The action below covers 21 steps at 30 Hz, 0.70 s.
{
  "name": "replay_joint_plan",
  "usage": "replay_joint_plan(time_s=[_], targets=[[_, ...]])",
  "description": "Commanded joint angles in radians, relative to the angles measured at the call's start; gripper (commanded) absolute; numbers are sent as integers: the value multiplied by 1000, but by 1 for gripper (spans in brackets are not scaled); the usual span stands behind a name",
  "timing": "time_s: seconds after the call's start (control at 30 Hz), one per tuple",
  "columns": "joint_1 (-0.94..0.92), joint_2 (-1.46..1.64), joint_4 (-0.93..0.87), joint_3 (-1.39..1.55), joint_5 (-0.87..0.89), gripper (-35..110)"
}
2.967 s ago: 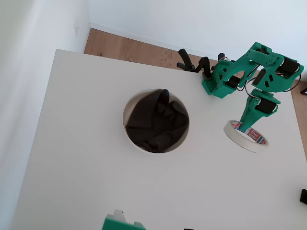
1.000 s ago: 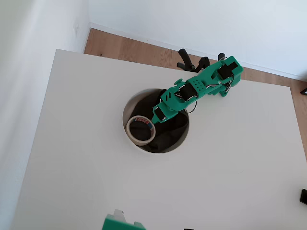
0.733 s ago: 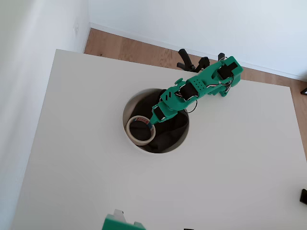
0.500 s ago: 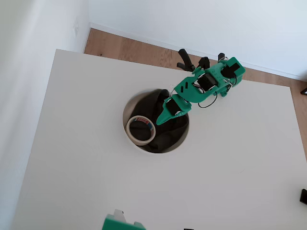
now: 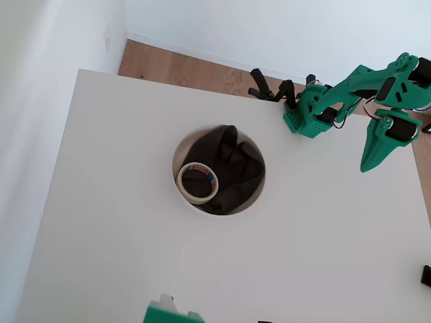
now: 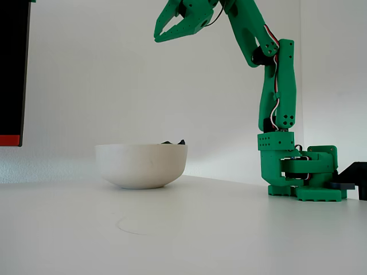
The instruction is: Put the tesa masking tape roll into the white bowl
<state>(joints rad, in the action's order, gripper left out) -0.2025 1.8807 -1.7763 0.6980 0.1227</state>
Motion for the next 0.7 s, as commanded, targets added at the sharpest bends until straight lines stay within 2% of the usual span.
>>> replay_joint_plan(time_s=[0.0, 0.3, 0.5, 0.67], targets=[[149, 307, -40, 334, 2, -8], [161, 894, 255, 1244, -75, -8], [112, 1115, 413, 1663, -100, -8], [121, 1203, 442, 1802, -74, -8]])
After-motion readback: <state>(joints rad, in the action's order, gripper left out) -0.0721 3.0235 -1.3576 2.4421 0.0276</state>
